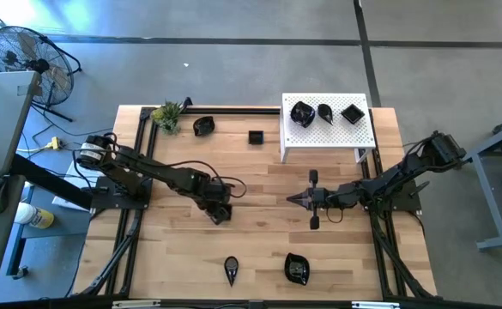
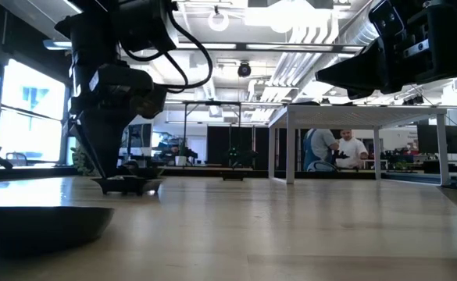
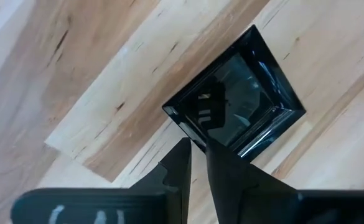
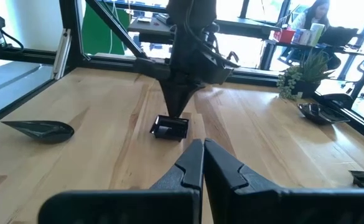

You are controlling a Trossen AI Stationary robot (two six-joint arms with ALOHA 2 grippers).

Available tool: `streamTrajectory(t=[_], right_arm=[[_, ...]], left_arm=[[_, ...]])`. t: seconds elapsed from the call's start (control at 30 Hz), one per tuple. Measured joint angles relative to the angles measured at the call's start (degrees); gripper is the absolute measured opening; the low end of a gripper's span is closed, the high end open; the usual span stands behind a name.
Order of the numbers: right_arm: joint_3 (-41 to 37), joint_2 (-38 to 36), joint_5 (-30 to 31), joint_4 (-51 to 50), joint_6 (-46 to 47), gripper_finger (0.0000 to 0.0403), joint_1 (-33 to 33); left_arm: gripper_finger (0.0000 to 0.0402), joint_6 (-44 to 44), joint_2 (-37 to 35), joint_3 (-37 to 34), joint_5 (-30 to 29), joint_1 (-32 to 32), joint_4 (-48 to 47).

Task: Pick & Place Mini shaped plates
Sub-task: Stack the black square plate on top of the black square plates on the shelf

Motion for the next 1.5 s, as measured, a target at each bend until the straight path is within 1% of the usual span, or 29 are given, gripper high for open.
streamTrajectory(t=[0.17, 0.43, 0.53, 0.6, 0.67, 0.87, 0.9, 1.0, 1.17, 1.3, 1.4, 1.5], right_arm=[[0.0, 0.0, 0.0, 0.0, 0.0, 0.0000, 0.0], [0.0, 0.0, 0.0, 0.0, 0.0, 0.0000, 0.0], [0.0, 0.0, 0.0, 0.0, 0.6, 0.0000, 0.0], [0.0, 0.0, 0.0, 0.0, 0.6, 0.0000, 0.0], [0.0, 0.0, 0.0, 0.0, 0.6, 0.0000, 0.0], [0.0, 0.0, 0.0, 0.1, 0.6, 0.0000, 0.0], [0.0, 0.0, 0.0, 0.1, 0.6, 0.0000, 0.0], [0.0, 0.0, 0.0, 0.2, 0.6, 0.0000, 0.0], [0.0, 0.0, 0.0, 0.2, 0.6, 0.0000, 0.0], [0.0, 0.0, 0.0, 0.3, 0.6, 0.0000, 0.0], [0.0, 0.0, 0.0, 0.5, 0.6, 0.0000, 0.0], [0.0, 0.0, 0.0, 0.5, 0.6, 0.0000, 0.0]], left_arm=[[0.0058, -1.1, 0.0, 0.0, 0.4, 0.0, 2.5], [0.0102, -1.3, 0.0, 0.0, 0.5, 0.0, 4.1], [0.0105, -0.3, 1.6, 0.0, 0.7, 0.0, 5.7], [0.0098, 0.1, 2.2, -0.1, 0.9, 0.0, 5.4], [0.0082, 0.4, 2.8, 0.0, 0.9, 0.0, 6.6], [0.0010, 1.4, 2.9, 0.0, -0.2, 0.0, 6.5], [0.0005, 1.5, 2.9, 0.1, -0.5, 0.0, 6.3], [0.0010, 2.6, 2.1, 0.1, -1.1, 0.0, 5.9], [0.0008, 10.0, 1.8, 0.7, -1.3, 0.0, 7.5], [0.0010, 19.4, 1.7, 4.9, -1.2, 0.0, 3.0], [0.0029, 26.5, 1.7, 8.7, -3.2, 0.0, -1.3], [0.0063, 31.4, 2.3, 11.3, -4.1, 0.3, -3.6]])
